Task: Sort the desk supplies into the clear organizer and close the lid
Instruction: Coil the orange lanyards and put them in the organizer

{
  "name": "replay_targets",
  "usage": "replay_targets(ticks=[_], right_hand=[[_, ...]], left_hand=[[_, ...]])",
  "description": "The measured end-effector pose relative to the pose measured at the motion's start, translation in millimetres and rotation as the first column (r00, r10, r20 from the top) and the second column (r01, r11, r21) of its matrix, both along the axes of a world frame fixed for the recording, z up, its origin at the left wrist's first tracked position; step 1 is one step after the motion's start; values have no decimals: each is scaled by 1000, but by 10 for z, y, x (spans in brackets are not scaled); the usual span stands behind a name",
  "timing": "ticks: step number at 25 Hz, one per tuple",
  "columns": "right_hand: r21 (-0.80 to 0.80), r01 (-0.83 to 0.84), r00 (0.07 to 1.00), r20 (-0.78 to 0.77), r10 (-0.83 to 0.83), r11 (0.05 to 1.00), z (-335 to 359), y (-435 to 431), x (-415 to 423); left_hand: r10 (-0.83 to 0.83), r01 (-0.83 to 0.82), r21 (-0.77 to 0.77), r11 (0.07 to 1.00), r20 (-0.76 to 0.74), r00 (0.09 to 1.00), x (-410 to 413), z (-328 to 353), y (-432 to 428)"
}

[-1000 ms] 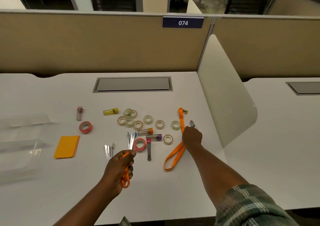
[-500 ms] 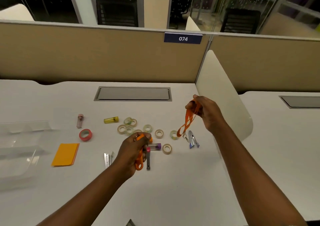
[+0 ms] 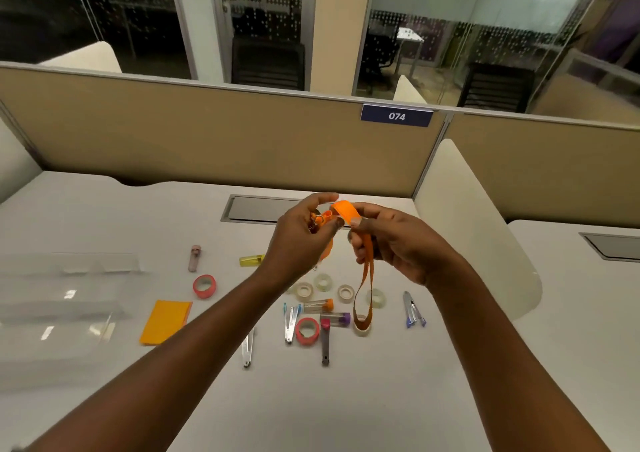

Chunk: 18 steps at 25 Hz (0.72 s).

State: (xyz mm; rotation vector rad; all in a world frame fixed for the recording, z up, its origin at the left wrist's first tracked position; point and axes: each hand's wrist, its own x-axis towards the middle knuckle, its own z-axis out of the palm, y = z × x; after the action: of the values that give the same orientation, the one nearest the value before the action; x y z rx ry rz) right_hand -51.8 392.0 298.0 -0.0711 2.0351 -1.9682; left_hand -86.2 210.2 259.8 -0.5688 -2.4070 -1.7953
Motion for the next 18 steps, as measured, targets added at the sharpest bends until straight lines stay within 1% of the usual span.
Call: replay_targets(ticks=[2, 3, 6, 9, 10, 12, 14, 16, 18], right_hand=[[-44, -1, 1000, 17, 2, 999, 0, -232, -28], [-85, 9, 999, 36, -6, 996, -11, -365, -43], [-252, 80, 990, 137, -47, 964, -67, -767, -61], [-417, 236, 950, 289, -118, 878, -130, -1234, -57], [-457, 278, 928, 355, -114, 845, -157, -1391, -35], [-496, 299, 884, 465, -41, 815, -212, -1707, 45], [-530, 261, 848, 525, 70, 806, -251, -2008, 149], [-602, 225, 835, 524, 167, 766, -222, -2238, 227], [-666, 195, 864, 464, 195, 720, -128, -2421, 204]], left_hand=[[35, -38, -32, 999, -89, 995, -58, -14, -212], [50, -53, -27, 998, -102, 994, -88, -26, -343], [81, -81, -4, 997, -53, 995, -173, -100, -701], [178, -178, -16, 984, 1, 984, -256, -221, -1087], [216, -216, -20, 976, 18, 976, -291, -257, -1220], [266, -264, -30, 964, 57, 962, -369, -318, -1493], [301, -298, -45, 954, 95, 949, -439, -370, -1759], [331, -324, -74, 943, 105, 938, -472, -420, -1975], [308, -294, -121, 948, 123, 943, -474, -490, -2152]])
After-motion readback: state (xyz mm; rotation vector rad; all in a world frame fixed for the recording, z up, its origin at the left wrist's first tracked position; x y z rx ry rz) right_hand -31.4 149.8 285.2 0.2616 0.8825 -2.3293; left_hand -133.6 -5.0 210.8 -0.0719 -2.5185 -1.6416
